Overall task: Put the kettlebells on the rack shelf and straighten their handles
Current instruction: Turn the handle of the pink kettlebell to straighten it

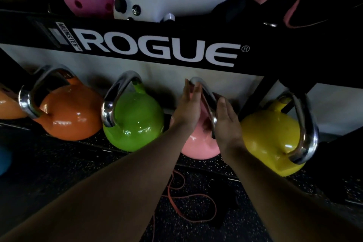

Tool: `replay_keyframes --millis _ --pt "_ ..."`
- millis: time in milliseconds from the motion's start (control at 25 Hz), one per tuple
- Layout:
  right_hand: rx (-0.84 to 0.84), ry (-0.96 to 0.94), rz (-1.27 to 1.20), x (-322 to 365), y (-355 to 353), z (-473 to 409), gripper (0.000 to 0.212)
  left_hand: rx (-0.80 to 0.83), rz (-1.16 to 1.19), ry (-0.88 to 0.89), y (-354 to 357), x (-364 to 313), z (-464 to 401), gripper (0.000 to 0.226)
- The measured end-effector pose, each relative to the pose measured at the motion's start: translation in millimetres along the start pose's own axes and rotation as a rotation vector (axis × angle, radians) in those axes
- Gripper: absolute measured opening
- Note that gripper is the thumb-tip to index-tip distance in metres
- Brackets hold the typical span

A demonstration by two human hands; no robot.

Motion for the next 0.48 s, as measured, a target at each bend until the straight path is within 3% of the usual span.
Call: replay_keyframes --millis 240,480 --pt "0.087 0.026 -0.134 -7 34 12 0.044 0.029 0.074 -0.086 -5 -7 -34 0.063" --pt "0.008 0.023 -0.229 -12 44 23 0.045 0.158 0.04 -0.019 -10 -6 -26 0.058"
Point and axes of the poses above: each hand's wrist, its own z-axis away from the middle knuckle, its own y-axis out of the palm, x = y × z, the point moved 3 cm from there along -z, towards the middle knuckle, and after that the axes turned 3 degrees about z, right-handed, at the moved point
